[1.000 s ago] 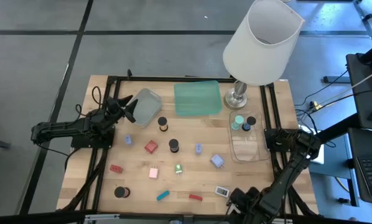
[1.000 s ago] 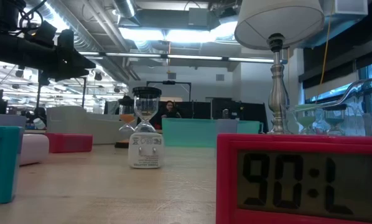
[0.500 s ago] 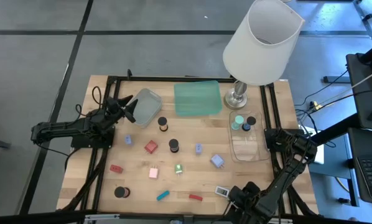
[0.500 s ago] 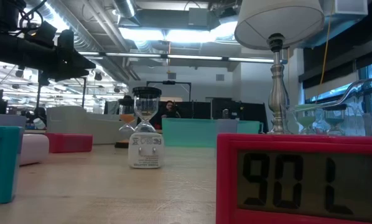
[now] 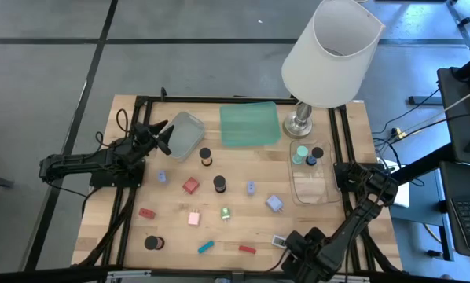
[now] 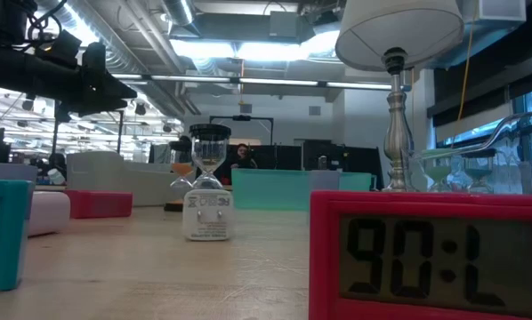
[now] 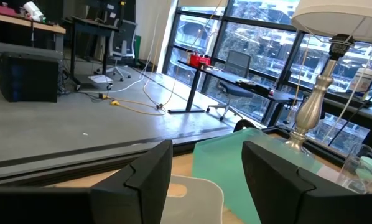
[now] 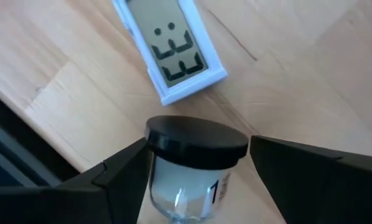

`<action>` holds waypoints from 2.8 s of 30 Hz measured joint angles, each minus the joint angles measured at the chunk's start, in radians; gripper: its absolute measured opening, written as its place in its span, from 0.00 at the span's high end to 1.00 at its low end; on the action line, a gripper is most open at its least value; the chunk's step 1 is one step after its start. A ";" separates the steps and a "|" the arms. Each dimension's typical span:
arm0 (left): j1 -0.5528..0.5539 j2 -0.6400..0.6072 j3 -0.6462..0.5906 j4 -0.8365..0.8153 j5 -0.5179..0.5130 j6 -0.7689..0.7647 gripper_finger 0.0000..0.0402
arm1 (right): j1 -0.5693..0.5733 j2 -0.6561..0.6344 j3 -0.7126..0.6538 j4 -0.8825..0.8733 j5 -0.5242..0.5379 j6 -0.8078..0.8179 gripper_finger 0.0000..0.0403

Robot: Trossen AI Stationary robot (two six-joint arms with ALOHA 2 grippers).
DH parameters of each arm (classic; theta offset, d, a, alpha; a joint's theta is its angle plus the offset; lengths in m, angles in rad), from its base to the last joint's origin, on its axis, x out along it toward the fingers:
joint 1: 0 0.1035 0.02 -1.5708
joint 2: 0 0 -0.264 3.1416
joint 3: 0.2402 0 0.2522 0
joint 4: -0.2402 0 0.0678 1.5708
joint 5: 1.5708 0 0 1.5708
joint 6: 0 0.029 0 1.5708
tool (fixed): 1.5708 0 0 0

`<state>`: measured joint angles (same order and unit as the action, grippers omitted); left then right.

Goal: Pick & Place Office items
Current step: Put the white hourglass into the transparent bin

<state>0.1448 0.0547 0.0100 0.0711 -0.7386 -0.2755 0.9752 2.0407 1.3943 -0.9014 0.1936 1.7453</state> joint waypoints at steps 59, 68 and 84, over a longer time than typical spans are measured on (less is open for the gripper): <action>0.000 0.000 0.000 0.000 0.000 0.000 0.53 | -0.223 0.189 0.114 -0.248 1.377 0.078 0.47; 0.000 0.000 0.000 0.000 0.000 0.000 0.52 | -0.229 0.230 0.114 -0.108 1.361 -0.086 0.47; 0.000 0.000 0.000 0.000 0.000 0.000 0.53 | -0.261 0.233 0.114 -0.032 1.331 -0.132 0.47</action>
<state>0.1444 0.0547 0.0101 0.0711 -0.7385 -0.2754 0.7147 2.2738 1.5080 -0.9336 1.5251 1.6135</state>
